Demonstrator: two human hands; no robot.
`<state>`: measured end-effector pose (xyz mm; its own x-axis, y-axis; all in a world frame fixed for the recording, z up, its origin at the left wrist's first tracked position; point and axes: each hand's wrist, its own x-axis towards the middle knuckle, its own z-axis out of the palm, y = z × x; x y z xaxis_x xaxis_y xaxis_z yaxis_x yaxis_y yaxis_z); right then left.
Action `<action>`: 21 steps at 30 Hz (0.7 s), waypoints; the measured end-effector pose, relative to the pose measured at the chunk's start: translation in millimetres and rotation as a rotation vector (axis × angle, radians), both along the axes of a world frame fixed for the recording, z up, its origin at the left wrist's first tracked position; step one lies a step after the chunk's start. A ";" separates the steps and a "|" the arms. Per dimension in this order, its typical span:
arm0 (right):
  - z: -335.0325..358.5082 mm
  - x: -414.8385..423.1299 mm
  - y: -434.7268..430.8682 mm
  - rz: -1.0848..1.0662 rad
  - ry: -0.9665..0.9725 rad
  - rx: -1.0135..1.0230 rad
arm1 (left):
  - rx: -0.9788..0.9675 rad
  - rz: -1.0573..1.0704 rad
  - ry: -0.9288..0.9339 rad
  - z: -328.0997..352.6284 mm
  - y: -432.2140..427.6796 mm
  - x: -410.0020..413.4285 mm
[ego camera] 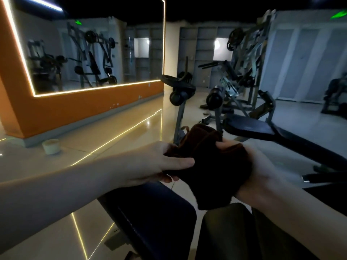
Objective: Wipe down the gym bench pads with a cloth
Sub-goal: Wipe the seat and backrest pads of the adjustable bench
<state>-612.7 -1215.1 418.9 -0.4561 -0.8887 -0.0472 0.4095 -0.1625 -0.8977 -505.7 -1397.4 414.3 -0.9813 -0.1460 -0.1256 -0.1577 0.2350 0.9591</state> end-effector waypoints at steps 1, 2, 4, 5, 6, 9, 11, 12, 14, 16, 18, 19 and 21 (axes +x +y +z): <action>3.8 -5.5 1.8 -0.023 0.003 0.008 | 0.038 0.033 0.018 5.8 3.6 -4.2; 9.5 -7.1 3.2 -0.039 -0.005 0.015 | 0.057 0.052 0.033 11.2 5.1 -8.2; 20.0 -16.7 0.1 -0.085 -0.008 -0.002 | 0.069 0.080 0.065 23.4 5.5 -17.3; 24.2 -23.1 -2.9 -0.121 0.006 -0.011 | 0.086 0.087 0.076 30.3 5.1 -21.8; 30.5 -28.5 -6.0 -0.148 0.010 -0.034 | 0.112 0.088 0.091 37.8 4.2 -27.1; 48.3 -49.2 -15.7 -0.195 0.030 -0.089 | 0.213 0.073 0.151 54.9 -6.2 -46.3; 60.5 -62.1 -22.9 -0.226 0.083 -0.111 | 0.243 0.076 0.191 64.8 -15.8 -62.9; 66.8 -69.4 -26.2 -0.246 0.102 -0.113 | 0.239 0.089 0.216 69.2 -21.7 -73.7; 81.8 -87.2 -33.7 -0.286 0.127 -0.113 | 0.179 0.143 0.266 79.9 -37.1 -98.1; 104.1 -104.3 -40.3 -0.307 0.162 -0.081 | 0.142 0.162 0.269 97.7 -54.5 -122.7; 127.6 -121.4 -47.3 -0.345 0.207 -0.046 | 0.151 0.135 0.258 116.3 -69.9 -143.1; 142.0 -132.0 -50.7 -0.353 0.221 -0.030 | 0.165 0.131 0.255 129.0 -77.4 -153.2; 169.8 -145.1 -53.5 -0.383 0.215 -0.020 | 0.198 0.139 0.245 153.4 -85.4 -168.7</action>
